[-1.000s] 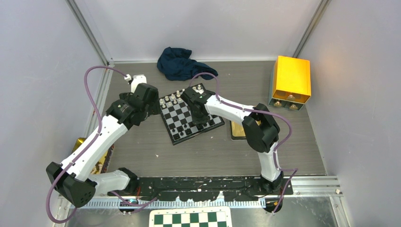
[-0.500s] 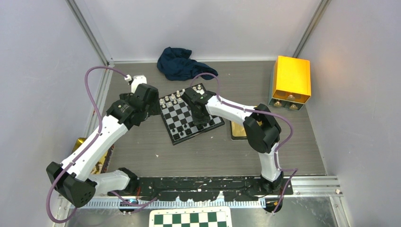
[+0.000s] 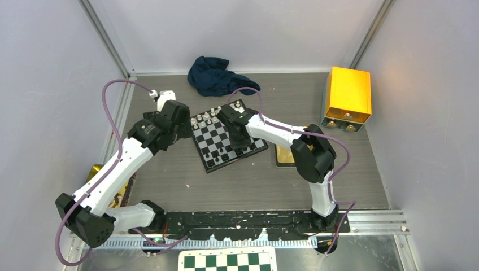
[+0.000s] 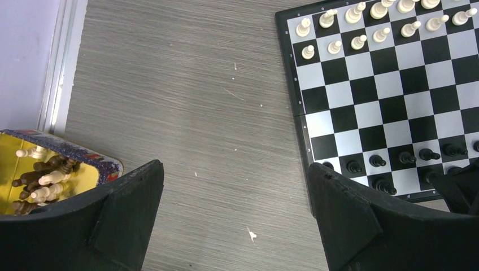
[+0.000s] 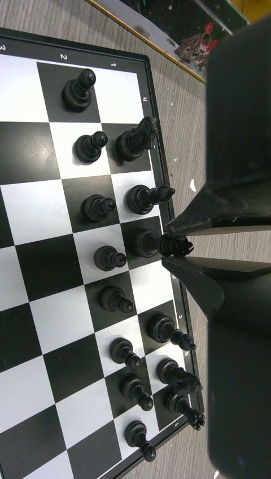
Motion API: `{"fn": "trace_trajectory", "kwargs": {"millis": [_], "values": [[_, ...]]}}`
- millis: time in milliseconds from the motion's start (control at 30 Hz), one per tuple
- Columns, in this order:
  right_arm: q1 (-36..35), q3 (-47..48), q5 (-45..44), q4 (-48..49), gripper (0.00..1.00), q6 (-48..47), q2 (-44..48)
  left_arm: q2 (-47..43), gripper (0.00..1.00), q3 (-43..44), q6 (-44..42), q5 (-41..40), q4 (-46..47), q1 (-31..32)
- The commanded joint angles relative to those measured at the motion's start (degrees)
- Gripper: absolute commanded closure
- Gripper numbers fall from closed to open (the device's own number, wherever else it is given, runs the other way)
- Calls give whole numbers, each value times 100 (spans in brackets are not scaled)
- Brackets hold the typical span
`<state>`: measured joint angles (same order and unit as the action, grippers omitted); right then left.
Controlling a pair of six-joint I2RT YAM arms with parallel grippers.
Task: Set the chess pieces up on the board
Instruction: Place the chess piece on the chessboard, then pick up the chess piece from the storage box.
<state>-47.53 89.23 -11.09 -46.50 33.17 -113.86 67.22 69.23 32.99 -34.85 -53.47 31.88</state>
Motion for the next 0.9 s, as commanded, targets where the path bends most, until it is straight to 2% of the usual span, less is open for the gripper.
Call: {"fn": "trace_trajectory", "kwargs": {"millis": [0,133,233,533,700,867], "values": [[-31,-22,-69,9,74,28,294,-69,0,12,77,-48,144,20],[-29,36,-60,17,64,-57,305,-60,0,11,76,-57,162,20],[-28,86,-68,29,62,-135,317,-61,0,11,67,-79,162,20],[-29,390,-87,-130,61,-300,468,-64,0,64,58,-152,162,20],[-31,644,-132,-336,61,-362,843,-39,0,64,105,-202,194,20],[70,760,-533,-630,61,-377,1445,39,0,112,193,-223,230,20]]}}
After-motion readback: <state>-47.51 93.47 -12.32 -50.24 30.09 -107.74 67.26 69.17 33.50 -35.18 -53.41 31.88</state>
